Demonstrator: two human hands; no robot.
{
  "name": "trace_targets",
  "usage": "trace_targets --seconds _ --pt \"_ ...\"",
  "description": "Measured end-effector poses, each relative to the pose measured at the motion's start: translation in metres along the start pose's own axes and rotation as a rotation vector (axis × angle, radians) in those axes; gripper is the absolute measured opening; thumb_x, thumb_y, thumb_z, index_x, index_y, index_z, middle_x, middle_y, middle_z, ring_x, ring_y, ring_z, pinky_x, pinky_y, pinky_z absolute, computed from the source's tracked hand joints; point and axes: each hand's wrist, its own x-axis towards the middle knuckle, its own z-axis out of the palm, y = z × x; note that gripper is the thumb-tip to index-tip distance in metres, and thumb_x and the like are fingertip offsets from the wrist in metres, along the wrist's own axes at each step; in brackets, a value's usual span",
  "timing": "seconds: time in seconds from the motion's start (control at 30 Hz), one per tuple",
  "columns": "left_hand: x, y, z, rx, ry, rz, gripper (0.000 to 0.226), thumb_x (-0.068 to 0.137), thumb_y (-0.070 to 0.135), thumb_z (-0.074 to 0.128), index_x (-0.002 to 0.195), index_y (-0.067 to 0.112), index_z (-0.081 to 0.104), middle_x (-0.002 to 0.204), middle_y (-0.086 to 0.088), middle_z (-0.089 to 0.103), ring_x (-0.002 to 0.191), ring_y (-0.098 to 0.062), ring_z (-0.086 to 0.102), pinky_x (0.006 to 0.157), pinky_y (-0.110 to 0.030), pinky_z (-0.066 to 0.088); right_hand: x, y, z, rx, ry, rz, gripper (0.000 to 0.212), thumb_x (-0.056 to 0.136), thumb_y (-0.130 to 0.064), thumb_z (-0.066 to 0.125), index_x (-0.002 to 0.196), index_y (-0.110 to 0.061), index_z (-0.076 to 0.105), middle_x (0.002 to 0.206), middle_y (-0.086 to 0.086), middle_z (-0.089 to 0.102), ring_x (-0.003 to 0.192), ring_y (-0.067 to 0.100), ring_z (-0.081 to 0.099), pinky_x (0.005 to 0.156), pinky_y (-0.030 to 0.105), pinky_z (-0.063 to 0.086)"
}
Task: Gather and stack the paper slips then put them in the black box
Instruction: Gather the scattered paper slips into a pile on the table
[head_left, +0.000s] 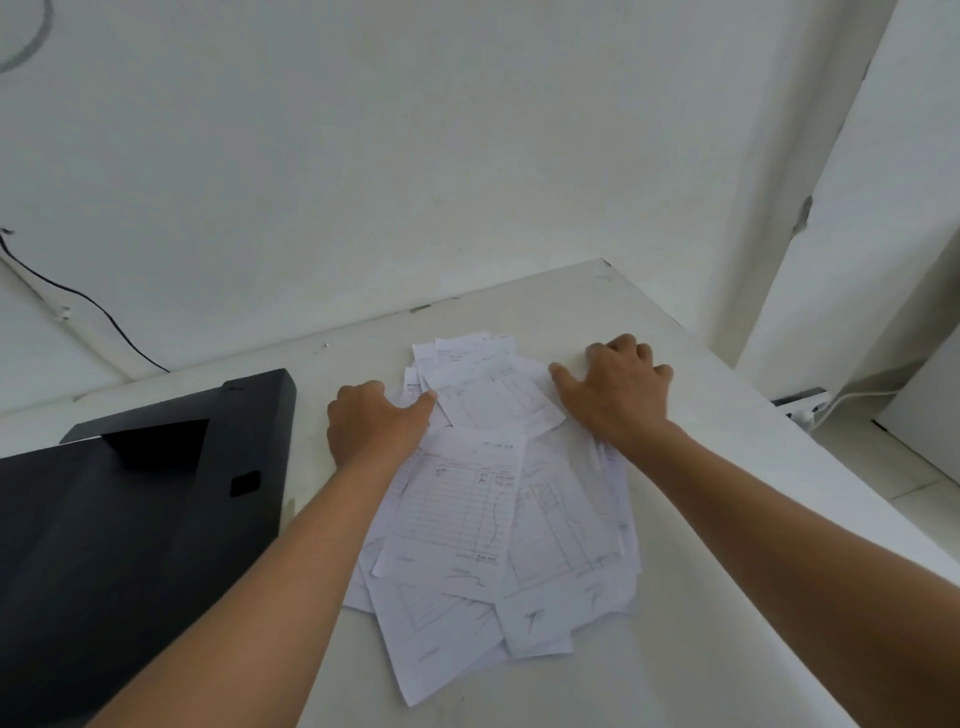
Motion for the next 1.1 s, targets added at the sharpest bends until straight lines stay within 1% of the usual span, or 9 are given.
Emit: trace_targets --seconds 0.2,0.3,0.4,0.47,0.57,0.67,0.77,0.97,1.1 --pt "-0.012 0.012 0.006 -0.006 -0.083 0.078 0.052 0.074 0.064 0.067 0.104 0.022 0.074 0.114 0.001 0.068 0.101 -0.02 0.065 0.082 -0.035 0.056 -0.016 -0.027 0.005 0.14 -0.137 -0.281 0.044 0.104 -0.043 0.039 0.133 -0.023 0.065 0.137 0.007 0.054 0.122 0.028 0.052 0.103 0.043 0.038" --pt "-0.01 0.004 -0.001 0.008 -0.073 0.074 0.057 0.079 0.061 0.072 0.114 0.016 0.072 0.12 0.0 0.067 0.108 -0.021 0.064 0.083 -0.032 0.051 -0.014 -0.021 -0.002 0.154 -0.093 -0.151 0.054 0.102 -0.053 0.04 0.139 -0.02 0.061 0.142 0.008 0.054 0.129 0.029 0.05 0.106 0.046 0.037" --pt "-0.015 0.004 -0.003 0.01 -0.073 0.083 0.026 0.081 0.048 0.077 0.082 0.024 0.066 0.087 0.004 0.064 0.087 -0.02 0.063 0.074 -0.033 0.05 -0.024 -0.015 -0.004 0.065 -0.109 -0.061 0.065 0.094 -0.068 0.042 0.135 -0.021 0.062 0.139 0.008 0.054 0.127 0.029 0.049 0.105 0.047 0.036" --pt "-0.022 0.007 0.001 -0.008 -0.057 0.101 0.032 0.084 0.042 0.075 0.068 0.021 0.056 0.07 0.005 0.054 0.07 -0.019 0.053 0.062 -0.029 0.042 -0.032 -0.023 -0.004 0.098 -0.188 -0.175 0.06 0.095 -0.064 0.045 0.14 -0.028 0.059 0.141 0.005 0.051 0.13 0.027 0.048 0.107 0.046 0.035" --pt "-0.032 0.008 -0.003 -0.038 -0.074 0.119 0.03 0.089 0.048 0.066 0.091 0.017 0.068 0.091 -0.004 0.064 0.085 -0.022 0.061 0.07 -0.028 0.044 -0.041 -0.024 -0.015 0.187 -0.21 -0.221 0.055 0.1 -0.058 0.043 0.147 -0.031 0.053 0.15 0.006 0.048 0.137 0.028 0.044 0.112 0.048 0.032" --pt "-0.048 -0.011 -0.02 0.035 -0.098 0.07 0.08 0.084 0.069 0.058 0.141 0.013 0.056 0.14 -0.008 0.057 0.124 -0.028 0.057 0.097 -0.038 0.048 -0.055 -0.002 -0.028 0.129 -0.085 -0.072 0.065 0.096 -0.065 0.044 0.144 -0.022 0.056 0.148 0.009 0.05 0.134 0.031 0.047 0.109 0.05 0.035" --pt "-0.074 -0.034 -0.04 0.129 -0.106 0.018 0.095 0.077 0.083 0.051 0.138 0.01 0.056 0.14 -0.009 0.055 0.125 -0.029 0.055 0.089 -0.039 0.048 -0.082 0.021 -0.036 -0.006 -0.101 0.021 0.08 0.089 -0.077 0.04 0.136 -0.016 0.059 0.138 0.011 0.054 0.125 0.033 0.052 0.101 0.05 0.04" --pt "-0.119 -0.034 -0.04 0.192 -0.157 0.045 0.081 0.06 0.085 0.062 0.108 0.02 0.064 0.108 0.0 0.064 0.094 -0.022 0.063 0.077 -0.039 0.056 -0.133 0.011 -0.032 -0.034 -0.14 -0.042 0.088 0.085 -0.084 0.037 0.133 -0.013 0.058 0.129 0.01 0.053 0.117 0.032 0.053 0.091 0.045 0.046" --pt "-0.125 -0.026 -0.04 0.035 -0.151 0.02 0.073 0.072 0.064 0.077 0.125 0.016 0.061 0.122 -0.003 0.065 0.107 -0.023 0.063 0.078 -0.034 0.051 -0.14 -0.008 -0.03 0.131 -0.18 -0.114 0.084 0.087 -0.076 0.05 0.145 -0.014 0.047 0.143 0.01 0.048 0.129 0.032 0.048 0.102 0.046 0.043"
